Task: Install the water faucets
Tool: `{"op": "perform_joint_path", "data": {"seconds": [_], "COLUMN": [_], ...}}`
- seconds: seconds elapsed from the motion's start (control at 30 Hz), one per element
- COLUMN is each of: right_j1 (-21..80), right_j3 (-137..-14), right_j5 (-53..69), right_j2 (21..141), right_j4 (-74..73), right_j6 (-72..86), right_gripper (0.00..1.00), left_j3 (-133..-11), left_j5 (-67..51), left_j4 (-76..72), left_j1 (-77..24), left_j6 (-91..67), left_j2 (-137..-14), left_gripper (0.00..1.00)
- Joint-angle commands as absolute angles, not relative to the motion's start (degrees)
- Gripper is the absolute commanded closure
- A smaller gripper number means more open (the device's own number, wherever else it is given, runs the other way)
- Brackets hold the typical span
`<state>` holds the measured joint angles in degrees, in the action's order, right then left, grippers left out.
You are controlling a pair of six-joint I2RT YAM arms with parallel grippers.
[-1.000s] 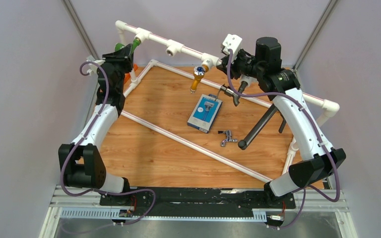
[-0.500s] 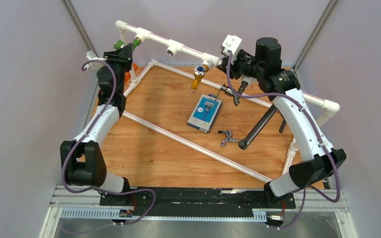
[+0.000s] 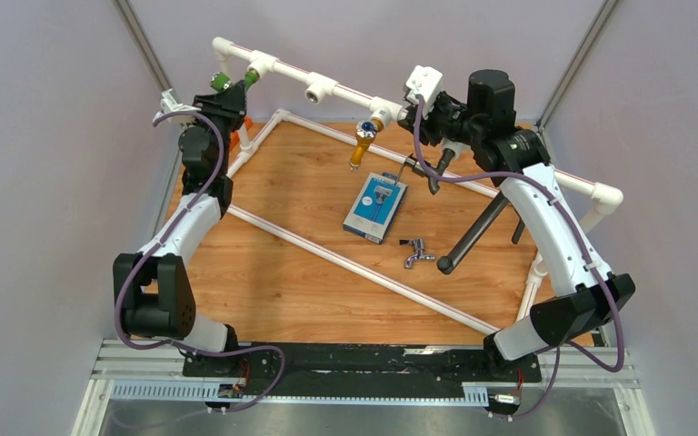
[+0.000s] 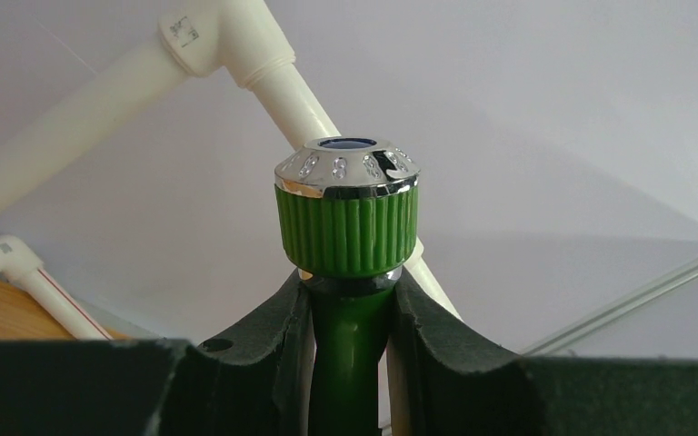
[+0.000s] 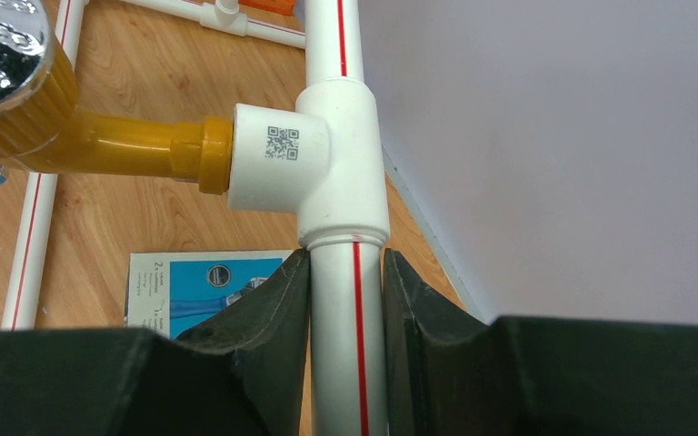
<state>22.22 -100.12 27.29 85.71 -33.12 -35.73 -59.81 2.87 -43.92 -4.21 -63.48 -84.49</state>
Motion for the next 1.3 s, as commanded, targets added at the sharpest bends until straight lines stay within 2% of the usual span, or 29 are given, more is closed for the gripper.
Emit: {"op": "perform_joint_path", "data": {"seconds": [0.0,0.33,0.8,1.27], "right_j1": [28.21,28.83,29.53,30.15], "right_j3": [-99.58,-99.58,-99.49,-99.23], "right_j5": [39.20,39.55,40.52,40.52], "right_j2": [81.21,81.04,80.51,80.07], "right_j4": [-41.57,-42.01,-43.42,-44.03], "right_j6": [-31.55,-32.43,-34.89,-36.03], "right_gripper": [1.00,1.00,1.00,1.00], "left_j3": [-60.82,-62.58,-67.85,-63.28], "left_j5": [-14.15,-19.33,-27.77,-28.21], "left_j4": [-40.43,-35.43,-28.04,-28.12], "left_j1": [-8.88,-7.91,-5.98,-5.89], "left_j6": [-55.29,-38.51,-25.76,-15.04], "left_j2": [-87.27,-88.15,-91.14,-91.23], "left_gripper": [1.00,1.00,1.00,1.00]}}
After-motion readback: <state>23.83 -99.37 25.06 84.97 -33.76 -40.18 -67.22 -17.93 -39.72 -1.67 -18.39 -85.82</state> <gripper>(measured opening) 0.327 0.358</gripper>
